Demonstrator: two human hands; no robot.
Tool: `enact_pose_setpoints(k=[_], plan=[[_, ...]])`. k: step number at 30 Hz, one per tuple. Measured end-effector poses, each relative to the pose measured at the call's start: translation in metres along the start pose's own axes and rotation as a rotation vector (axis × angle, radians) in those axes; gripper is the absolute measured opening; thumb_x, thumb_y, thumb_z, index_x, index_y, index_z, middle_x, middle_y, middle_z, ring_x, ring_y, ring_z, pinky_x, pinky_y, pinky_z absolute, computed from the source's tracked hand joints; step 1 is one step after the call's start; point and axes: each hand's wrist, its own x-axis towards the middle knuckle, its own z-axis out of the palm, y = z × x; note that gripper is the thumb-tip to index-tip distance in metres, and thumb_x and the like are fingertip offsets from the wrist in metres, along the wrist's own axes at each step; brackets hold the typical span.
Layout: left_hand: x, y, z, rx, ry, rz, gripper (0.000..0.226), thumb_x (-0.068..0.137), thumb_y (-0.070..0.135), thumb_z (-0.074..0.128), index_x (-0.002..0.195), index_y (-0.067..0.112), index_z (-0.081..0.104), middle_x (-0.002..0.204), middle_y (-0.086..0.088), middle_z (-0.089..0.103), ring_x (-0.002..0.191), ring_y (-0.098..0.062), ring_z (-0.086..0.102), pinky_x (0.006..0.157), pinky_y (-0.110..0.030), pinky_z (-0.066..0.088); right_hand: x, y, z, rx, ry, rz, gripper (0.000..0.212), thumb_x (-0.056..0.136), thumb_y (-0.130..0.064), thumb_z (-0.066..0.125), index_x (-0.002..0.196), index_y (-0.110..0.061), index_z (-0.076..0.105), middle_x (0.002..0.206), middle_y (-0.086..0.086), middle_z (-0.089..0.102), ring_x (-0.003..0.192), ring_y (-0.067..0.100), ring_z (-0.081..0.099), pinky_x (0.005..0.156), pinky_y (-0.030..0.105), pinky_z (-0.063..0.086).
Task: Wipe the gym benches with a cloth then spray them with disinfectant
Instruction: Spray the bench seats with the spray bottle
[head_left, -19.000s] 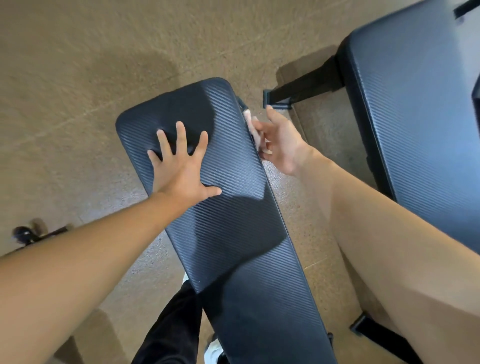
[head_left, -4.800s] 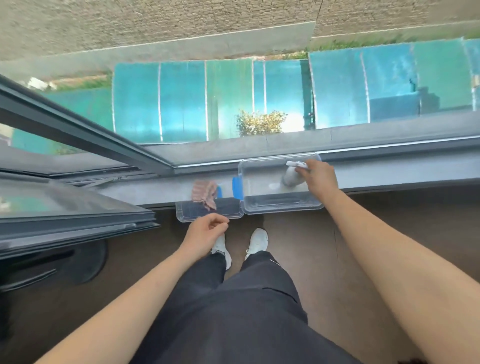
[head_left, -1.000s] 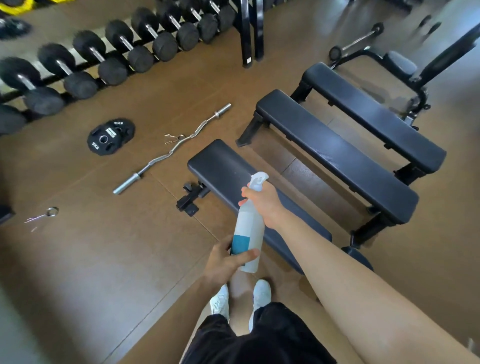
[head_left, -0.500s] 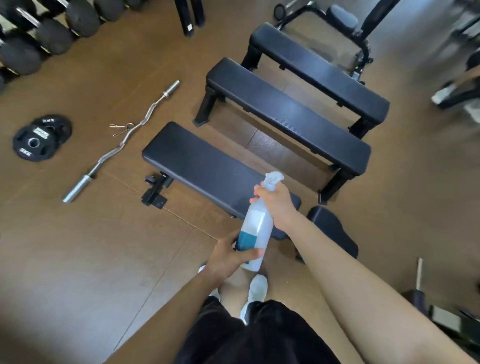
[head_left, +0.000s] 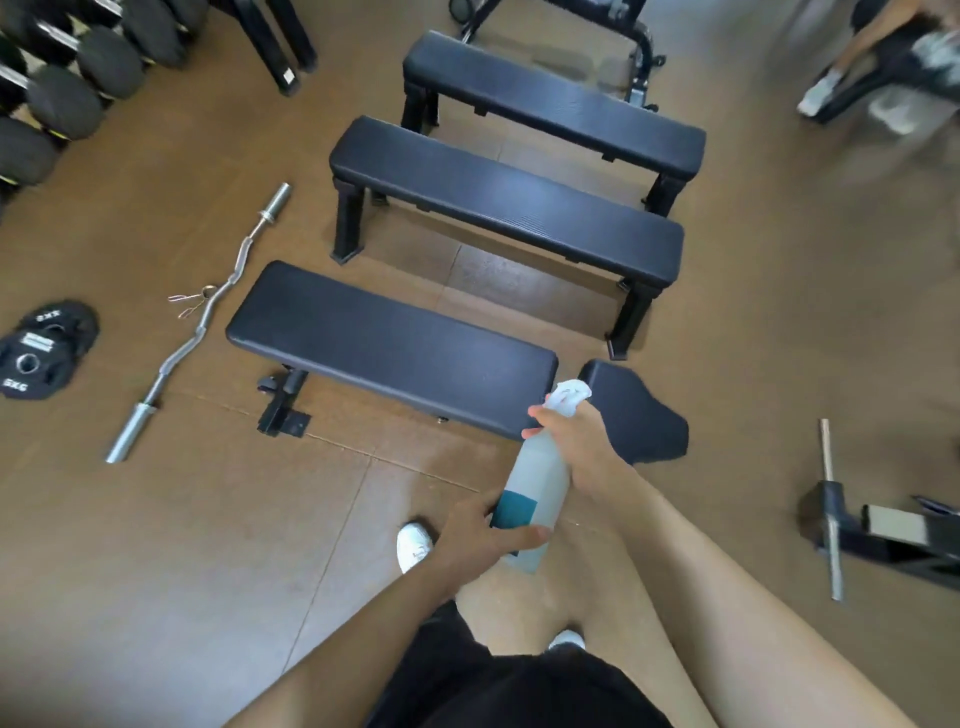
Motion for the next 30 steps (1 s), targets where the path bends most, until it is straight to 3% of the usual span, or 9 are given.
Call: enact_pose_setpoints(k=[3, 9, 12, 15, 17, 20, 24, 27, 30], plan=[[-0.006, -0.011, 0.042, 0.03, -0.016, -0.009, 0.04, 0.082, 0.031, 0.085, 0.113, 0.035, 0.06, 0.114, 0.01, 0.068, 0.101, -0.007, 0.067, 0.073, -0.018, 0.057, -0.01, 0.021, -0.043, 0.064, 0.013, -0.028, 0.016, 0.09, -0.009, 0.073, 0.1, -0.006, 0.062, 0.086, 0.01, 0.071, 0.069, 0.029, 0.074, 0.071, 0.043, 0.058], [-0.022, -0.027, 0.137, 0.138, -0.052, -0.037, 0.028, 0.081, 0.02, 0.087, 0.098, 0.033, 0.068, 0.092, 0.013, 0.071, 0.072, 0.012, 0.064, 0.07, -0.016, 0.055, -0.038, 0.064, -0.145, 0.152, 0.037, -0.107, 0.014, 0.094, -0.001, 0.066, 0.091, -0.005, 0.053, 0.079, 0.01, 0.06, 0.059, 0.025, 0.069, 0.057, 0.03, 0.056], [-0.029, -0.034, 0.184, 0.148, -0.056, -0.023, 0.033, 0.076, 0.028, 0.089, 0.105, 0.027, 0.073, 0.102, 0.001, 0.075, 0.089, -0.004, 0.07, 0.076, -0.018, 0.052, -0.057, 0.08, -0.203, 0.26, -0.024, -0.123, 0.019, 0.096, -0.019, 0.07, 0.101, -0.01, 0.053, 0.09, 0.004, 0.063, 0.084, 0.027, 0.076, 0.07, 0.035, 0.06], [-0.034, -0.038, 0.229, 0.151, -0.052, -0.015, 0.044, 0.07, 0.041, 0.091, 0.11, 0.03, 0.074, 0.109, 0.001, 0.075, 0.103, -0.02, 0.07, 0.083, -0.028, 0.054, -0.084, 0.101, -0.261, 0.333, -0.143, -0.076, 0.056, 0.085, -0.042, 0.08, 0.126, -0.014, 0.056, 0.108, 0.005, 0.069, 0.104, 0.025, 0.071, 0.097, 0.049, 0.054], [-0.037, -0.037, 0.257, 0.13, -0.057, -0.006, 0.044, 0.074, 0.04, 0.09, 0.113, 0.03, 0.073, 0.108, 0.004, 0.075, 0.101, -0.017, 0.071, 0.084, -0.029, 0.057, -0.106, 0.121, -0.291, 0.325, -0.262, -0.054, 0.066, 0.082, -0.043, 0.081, 0.133, -0.01, 0.054, 0.112, 0.009, 0.071, 0.105, 0.028, 0.07, 0.099, 0.053, 0.052], [-0.039, -0.033, 0.289, 0.149, -0.11, 0.016, 0.05, 0.075, 0.045, 0.086, 0.121, 0.032, 0.069, 0.114, 0.006, 0.075, 0.108, -0.018, 0.07, 0.094, -0.038, 0.059, -0.131, 0.147, -0.322, 0.324, -0.346, -0.02, 0.055, 0.088, -0.034, 0.077, 0.134, -0.013, 0.056, 0.123, 0.015, 0.071, 0.112, 0.035, 0.069, 0.099, 0.055, 0.054], [-0.034, -0.019, 0.311, 0.123, -0.113, 0.007, 0.05, 0.071, 0.047, 0.078, 0.115, 0.026, 0.072, 0.11, 0.001, 0.076, 0.107, -0.017, 0.07, 0.092, -0.03, 0.056, -0.134, 0.153, -0.352, 0.408, -0.299, -0.101, 0.057, 0.086, -0.027, 0.08, 0.136, -0.013, 0.056, 0.124, 0.017, 0.069, 0.114, 0.036, 0.068, 0.095, 0.051, 0.056], [-0.016, 0.0, 0.309, 0.115, 0.097, 0.089, 0.039, 0.074, 0.047, 0.074, 0.104, 0.021, 0.076, 0.106, 0.003, 0.074, 0.11, -0.023, 0.067, 0.097, -0.04, 0.055, -0.123, 0.152, -0.366, 0.203, -0.145, -0.203, 0.069, 0.066, -0.034, 0.09, 0.128, -0.02, 0.061, 0.118, 0.005, 0.073, 0.111, 0.028, 0.069, 0.096, 0.05, 0.057], [0.012, 0.027, 0.306, 0.147, 0.114, 0.175, 0.027, 0.093, 0.033, 0.073, 0.118, 0.021, 0.071, 0.117, 0.002, 0.071, 0.114, -0.02, 0.066, 0.097, -0.039, 0.057, -0.11, 0.152, -0.372, -0.009, -0.073, -0.265, 0.067, 0.062, -0.034, 0.093, 0.121, -0.027, 0.063, 0.113, -0.004, 0.073, 0.104, 0.019, 0.07, 0.089, 0.043, 0.06]])
